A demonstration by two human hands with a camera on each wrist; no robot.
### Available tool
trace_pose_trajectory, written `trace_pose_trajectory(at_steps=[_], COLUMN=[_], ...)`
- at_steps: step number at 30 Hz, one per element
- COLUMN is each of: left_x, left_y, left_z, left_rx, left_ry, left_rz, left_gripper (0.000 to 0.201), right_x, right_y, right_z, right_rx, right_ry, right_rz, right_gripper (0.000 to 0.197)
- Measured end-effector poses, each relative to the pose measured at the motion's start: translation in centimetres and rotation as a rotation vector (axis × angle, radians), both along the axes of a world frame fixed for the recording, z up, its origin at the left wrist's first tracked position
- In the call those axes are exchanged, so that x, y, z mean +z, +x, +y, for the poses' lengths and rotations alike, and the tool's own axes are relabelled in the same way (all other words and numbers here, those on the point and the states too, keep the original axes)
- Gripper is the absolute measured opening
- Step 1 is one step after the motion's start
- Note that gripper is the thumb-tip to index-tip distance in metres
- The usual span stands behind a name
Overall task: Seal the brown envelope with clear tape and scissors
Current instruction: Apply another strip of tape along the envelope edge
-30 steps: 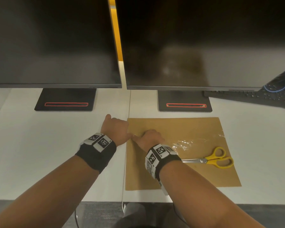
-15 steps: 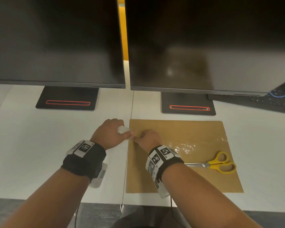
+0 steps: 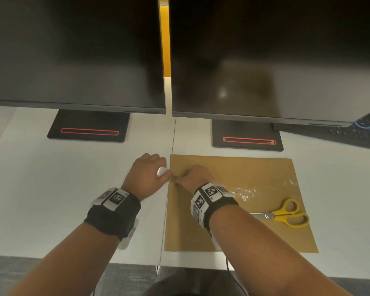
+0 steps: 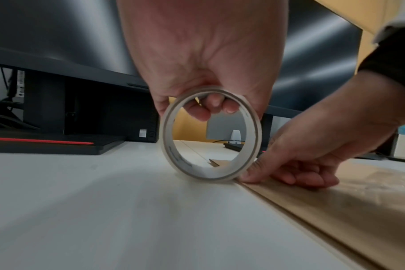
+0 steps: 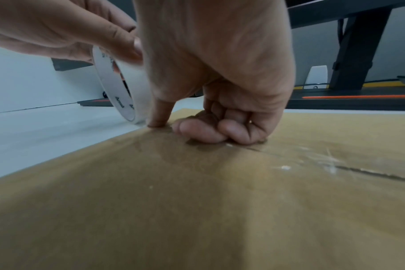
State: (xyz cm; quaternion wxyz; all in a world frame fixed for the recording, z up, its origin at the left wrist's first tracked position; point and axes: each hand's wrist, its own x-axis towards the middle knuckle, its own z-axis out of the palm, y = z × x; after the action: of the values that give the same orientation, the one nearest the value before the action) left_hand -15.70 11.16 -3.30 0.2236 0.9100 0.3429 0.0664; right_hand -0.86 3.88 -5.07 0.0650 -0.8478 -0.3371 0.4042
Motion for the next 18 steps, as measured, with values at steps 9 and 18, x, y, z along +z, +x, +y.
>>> trace_pose_trajectory(at_steps=[9,18], left_x=[-1.2,-1.3], left_y=[-2.1,-1.9], left_z=[-0.9,-1.7], left_rx=[-0.023,0.075], left_ry=[0.421,0.113], left_rz=[0.002,0.161], left_gripper=[0.029,0.034], right_x=[0.1,0.4], right_y=[-0.3,-0.8], right_z=[0.0,-0.8], right_rx=[-0.044,-0.003], right_ry=[0.027,0.059], right_rz=[0.007,-0.056], right_gripper=[0.054,0.056])
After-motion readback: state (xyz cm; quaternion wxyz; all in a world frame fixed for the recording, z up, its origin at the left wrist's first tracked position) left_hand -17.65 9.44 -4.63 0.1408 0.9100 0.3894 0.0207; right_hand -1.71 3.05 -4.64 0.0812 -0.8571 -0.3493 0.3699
